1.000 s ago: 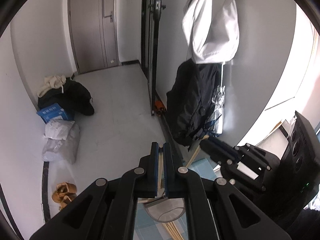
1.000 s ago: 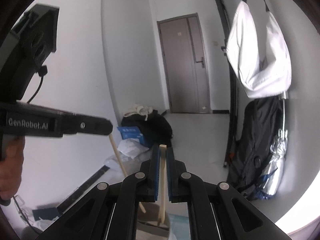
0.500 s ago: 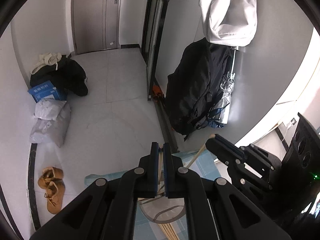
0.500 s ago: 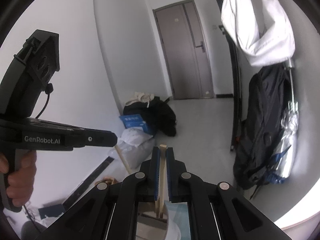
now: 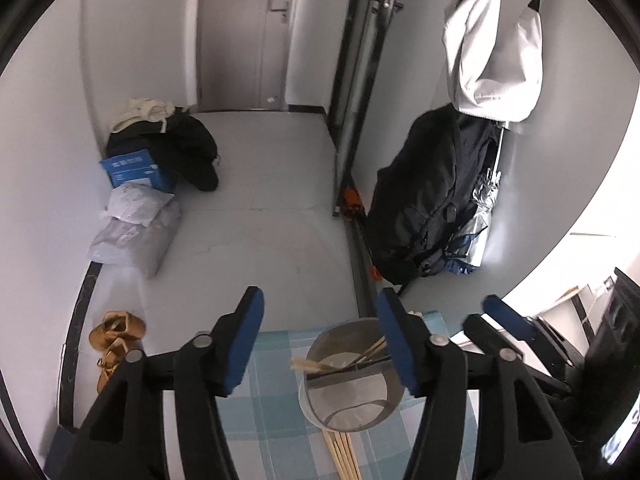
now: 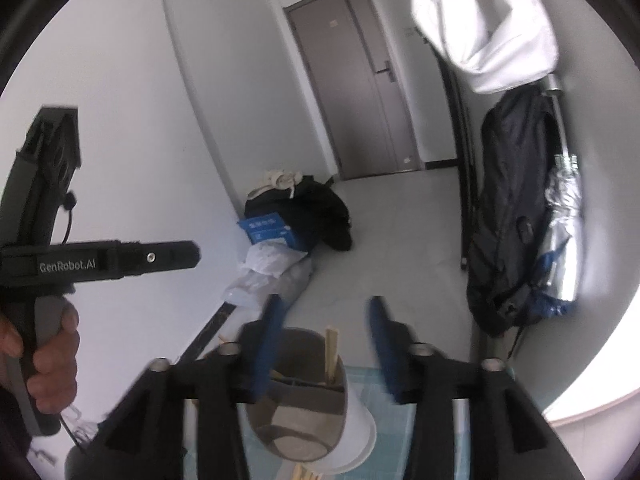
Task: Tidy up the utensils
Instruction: 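Open both tools to drop the chopsticks into the holder, then raise both open tools away from the holder toward the chopstick pile, then lower the right tool to the chopstick pile and grasp one chopstick, then lower the left tool and grasp a chopstick while the right tool holds its chopstick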
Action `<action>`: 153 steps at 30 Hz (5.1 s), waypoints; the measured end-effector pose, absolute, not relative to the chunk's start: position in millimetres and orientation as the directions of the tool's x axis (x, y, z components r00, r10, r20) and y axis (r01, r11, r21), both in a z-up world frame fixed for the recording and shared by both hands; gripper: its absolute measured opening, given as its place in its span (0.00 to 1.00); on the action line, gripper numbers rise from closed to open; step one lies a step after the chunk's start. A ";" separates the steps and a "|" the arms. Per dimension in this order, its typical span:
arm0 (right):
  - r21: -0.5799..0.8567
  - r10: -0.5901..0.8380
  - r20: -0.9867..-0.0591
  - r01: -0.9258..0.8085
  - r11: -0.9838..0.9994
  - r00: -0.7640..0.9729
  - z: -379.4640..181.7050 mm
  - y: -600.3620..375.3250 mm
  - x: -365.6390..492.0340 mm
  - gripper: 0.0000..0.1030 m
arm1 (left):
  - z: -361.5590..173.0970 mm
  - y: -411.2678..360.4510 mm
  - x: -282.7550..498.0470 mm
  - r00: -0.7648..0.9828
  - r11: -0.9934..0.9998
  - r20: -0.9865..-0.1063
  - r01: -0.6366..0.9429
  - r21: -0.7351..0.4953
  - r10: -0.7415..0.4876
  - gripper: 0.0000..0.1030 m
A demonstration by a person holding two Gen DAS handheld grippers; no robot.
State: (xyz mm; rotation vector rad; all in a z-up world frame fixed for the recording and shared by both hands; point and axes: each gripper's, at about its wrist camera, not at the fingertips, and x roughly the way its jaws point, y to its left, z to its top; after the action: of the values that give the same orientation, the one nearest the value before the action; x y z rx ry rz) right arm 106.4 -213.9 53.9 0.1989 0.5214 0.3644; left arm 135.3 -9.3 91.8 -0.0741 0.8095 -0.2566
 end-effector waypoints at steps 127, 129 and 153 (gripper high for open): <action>-0.076 0.138 -0.899 -0.457 0.886 0.416 -154.7 -84.5 43.5 0.08 | -99.8 84.1 54.1 0.553 0.948 -0.829 -0.209 -0.240 -0.087 0.84; -0.044 0.164 -0.896 -0.451 0.891 0.412 -154.7 -85.0 47.7 0.08 | -102.3 83.7 54.4 0.546 0.949 -0.834 -0.214 -0.232 -0.081 0.84; 0.509 0.472 -0.631 -0.131 0.851 0.616 -92.8 -239.3 54.5 0.04 | -133.7 4.7 63.6 0.381 0.996 -0.920 0.011 -0.092 -0.089 0.84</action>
State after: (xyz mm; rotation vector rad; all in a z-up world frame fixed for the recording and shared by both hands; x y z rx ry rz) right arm 54.5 -239.3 -92.8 0.4421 0.8419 0.3601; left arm 63.6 4.7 -133.7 -0.0746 1.1782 -0.0639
